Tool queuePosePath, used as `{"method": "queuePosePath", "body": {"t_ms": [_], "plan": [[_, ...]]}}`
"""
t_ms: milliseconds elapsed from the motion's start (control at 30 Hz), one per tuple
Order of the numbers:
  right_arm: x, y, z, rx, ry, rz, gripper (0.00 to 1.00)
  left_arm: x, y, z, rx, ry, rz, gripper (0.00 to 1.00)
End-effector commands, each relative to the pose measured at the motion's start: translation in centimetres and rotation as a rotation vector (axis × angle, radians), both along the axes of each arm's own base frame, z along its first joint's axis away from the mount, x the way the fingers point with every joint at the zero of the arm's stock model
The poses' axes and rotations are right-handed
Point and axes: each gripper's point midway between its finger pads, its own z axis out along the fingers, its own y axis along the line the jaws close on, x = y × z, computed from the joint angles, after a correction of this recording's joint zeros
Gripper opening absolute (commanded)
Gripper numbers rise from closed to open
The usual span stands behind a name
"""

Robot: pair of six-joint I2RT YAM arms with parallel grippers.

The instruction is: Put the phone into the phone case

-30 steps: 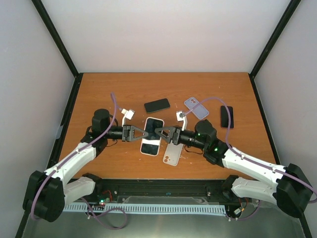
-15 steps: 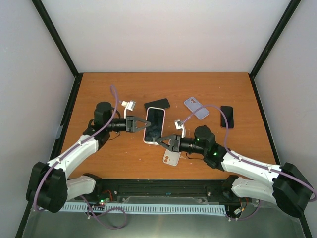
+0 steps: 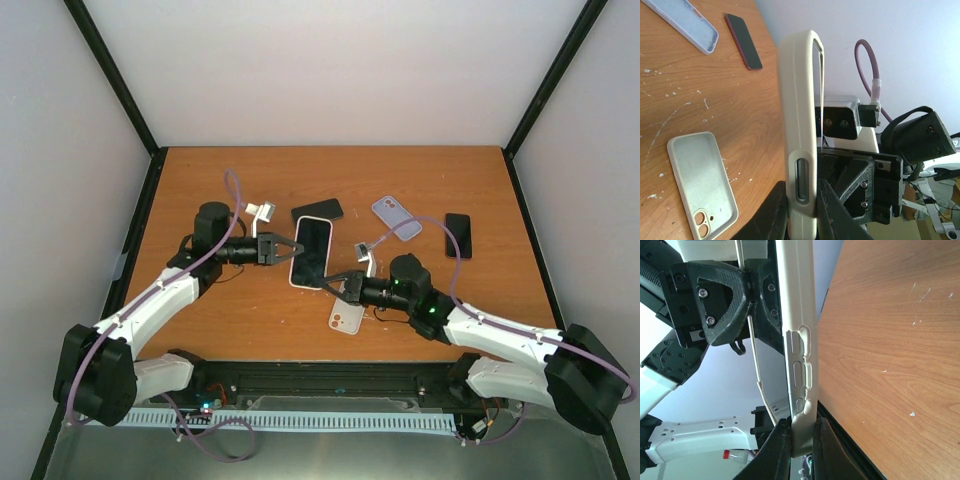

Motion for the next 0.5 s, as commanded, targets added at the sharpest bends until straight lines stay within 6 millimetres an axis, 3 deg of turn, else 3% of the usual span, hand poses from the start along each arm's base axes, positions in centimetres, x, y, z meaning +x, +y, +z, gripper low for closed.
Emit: {"method": "queuePosePath", "body": {"t_ms": [0, 33, 133, 333, 467], "plan": [[-0.2, 0.4, 2.4, 0.104, 0.007, 0.006, 0.03, 1.3, 0.5, 1.0, 0.043, -0.118, 0.054, 0.00], [-0.2, 0.3, 2.5, 0.104, 0.002, 0.002, 0.04, 1.0, 0.5, 0.9, 0.041, -0.114, 0.046, 0.00], [-0.1, 0.0, 2.6, 0.071, -0.066, -0.007, 0.19, 0.0, 0.3, 1.4, 0.006, -0.104, 0.008, 0.00], [0.6, -1.1, 2.1, -0.030, -0.158, -0.054, 0.61, -2.0, 0.1, 2.2, -0.070, -0.083, -0.066, 0.00], [1.4, -1.1, 2.2, -0.073, -0.167, -0.085, 0.78, -1.8, 0.2, 2.1, -0.057, -0.087, -0.053, 0.00]]}}
